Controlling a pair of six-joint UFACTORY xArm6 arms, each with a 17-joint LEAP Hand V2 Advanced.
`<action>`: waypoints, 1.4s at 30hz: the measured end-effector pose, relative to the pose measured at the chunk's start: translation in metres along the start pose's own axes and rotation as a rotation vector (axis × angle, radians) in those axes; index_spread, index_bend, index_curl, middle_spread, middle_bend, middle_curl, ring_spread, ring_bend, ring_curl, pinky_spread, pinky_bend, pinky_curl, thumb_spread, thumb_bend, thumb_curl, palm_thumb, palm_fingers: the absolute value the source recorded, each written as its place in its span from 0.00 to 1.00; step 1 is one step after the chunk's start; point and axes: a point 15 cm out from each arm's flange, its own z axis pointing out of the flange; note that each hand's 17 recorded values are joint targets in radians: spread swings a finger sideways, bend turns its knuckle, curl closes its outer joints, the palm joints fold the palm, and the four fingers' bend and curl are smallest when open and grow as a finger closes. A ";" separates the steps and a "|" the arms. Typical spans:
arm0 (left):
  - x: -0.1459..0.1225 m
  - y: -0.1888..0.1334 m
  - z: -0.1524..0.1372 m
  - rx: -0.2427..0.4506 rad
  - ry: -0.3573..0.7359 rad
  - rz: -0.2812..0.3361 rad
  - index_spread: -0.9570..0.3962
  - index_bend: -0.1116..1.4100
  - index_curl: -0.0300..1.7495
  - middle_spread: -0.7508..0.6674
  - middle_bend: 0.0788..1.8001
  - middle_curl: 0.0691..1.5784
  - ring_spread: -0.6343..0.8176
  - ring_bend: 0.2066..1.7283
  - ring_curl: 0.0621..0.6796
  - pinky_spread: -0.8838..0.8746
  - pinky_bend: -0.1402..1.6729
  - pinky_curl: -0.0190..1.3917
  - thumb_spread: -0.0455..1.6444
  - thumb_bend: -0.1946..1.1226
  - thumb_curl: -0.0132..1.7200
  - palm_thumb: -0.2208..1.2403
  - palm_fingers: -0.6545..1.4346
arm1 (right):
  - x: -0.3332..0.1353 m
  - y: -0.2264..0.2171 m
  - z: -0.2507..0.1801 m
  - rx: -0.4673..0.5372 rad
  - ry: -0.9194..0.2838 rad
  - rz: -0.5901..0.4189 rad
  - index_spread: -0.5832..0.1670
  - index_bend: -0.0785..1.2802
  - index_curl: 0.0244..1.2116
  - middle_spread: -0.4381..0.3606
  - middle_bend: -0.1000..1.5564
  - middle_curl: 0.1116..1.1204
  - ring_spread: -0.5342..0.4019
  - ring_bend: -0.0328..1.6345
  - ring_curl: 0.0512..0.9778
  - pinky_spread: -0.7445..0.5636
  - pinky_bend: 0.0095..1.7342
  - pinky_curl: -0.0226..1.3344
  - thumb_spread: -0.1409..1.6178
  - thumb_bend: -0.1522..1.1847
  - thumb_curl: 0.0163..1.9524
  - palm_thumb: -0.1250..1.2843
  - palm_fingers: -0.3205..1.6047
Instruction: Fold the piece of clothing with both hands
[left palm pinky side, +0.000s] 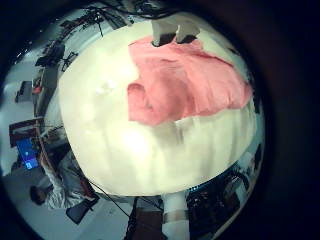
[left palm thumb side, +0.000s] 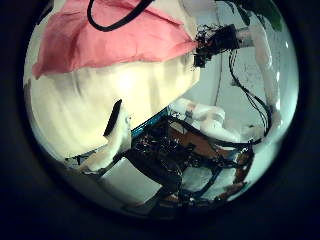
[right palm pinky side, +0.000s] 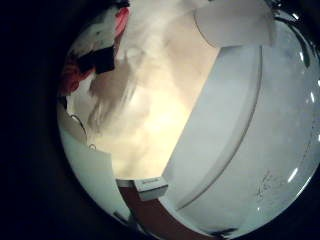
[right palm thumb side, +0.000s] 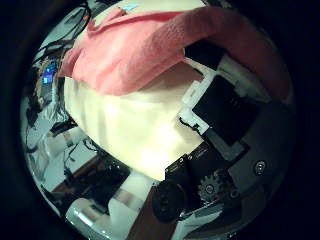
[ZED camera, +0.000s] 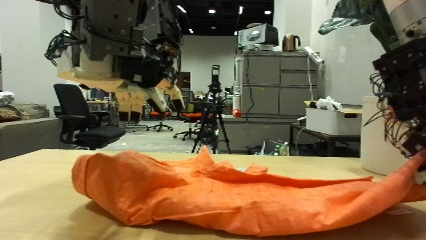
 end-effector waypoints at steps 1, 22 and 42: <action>-0.004 0.001 -0.001 0.001 0.002 -0.012 0.72 0.19 0.20 0.80 0.05 0.09 0.85 0.09 0.26 0.81 0.20 0.24 0.67 0.13 0.20 0.56 0.30 | 0.004 0.003 -0.007 0.009 0.004 0.008 0.44 0.84 0.69 0.39 0.84 0.66 0.36 0.84 0.64 0.36 0.74 0.53 0.66 0.16 0.34 0.90 0.76; -0.103 0.069 -0.007 -0.009 -0.005 -0.161 0.72 0.19 0.20 0.79 0.05 0.10 0.85 0.09 0.27 0.81 0.21 0.24 0.67 0.13 0.20 0.56 0.30 | -0.112 -0.098 -0.212 0.301 0.021 -0.216 0.47 0.85 0.69 0.40 0.85 0.65 0.37 0.85 0.64 0.37 0.73 0.54 0.64 0.11 0.42 0.93 0.77; -0.168 0.130 0.001 0.009 0.030 -0.304 0.72 0.19 0.20 0.79 0.05 0.10 0.85 0.09 0.27 0.81 0.21 0.24 0.67 0.13 0.20 0.56 0.30 | -0.351 -0.200 -0.223 0.226 0.054 -0.585 0.48 0.86 0.68 0.41 0.86 0.64 0.38 0.85 0.63 0.37 0.72 0.55 0.63 0.11 0.48 0.89 0.77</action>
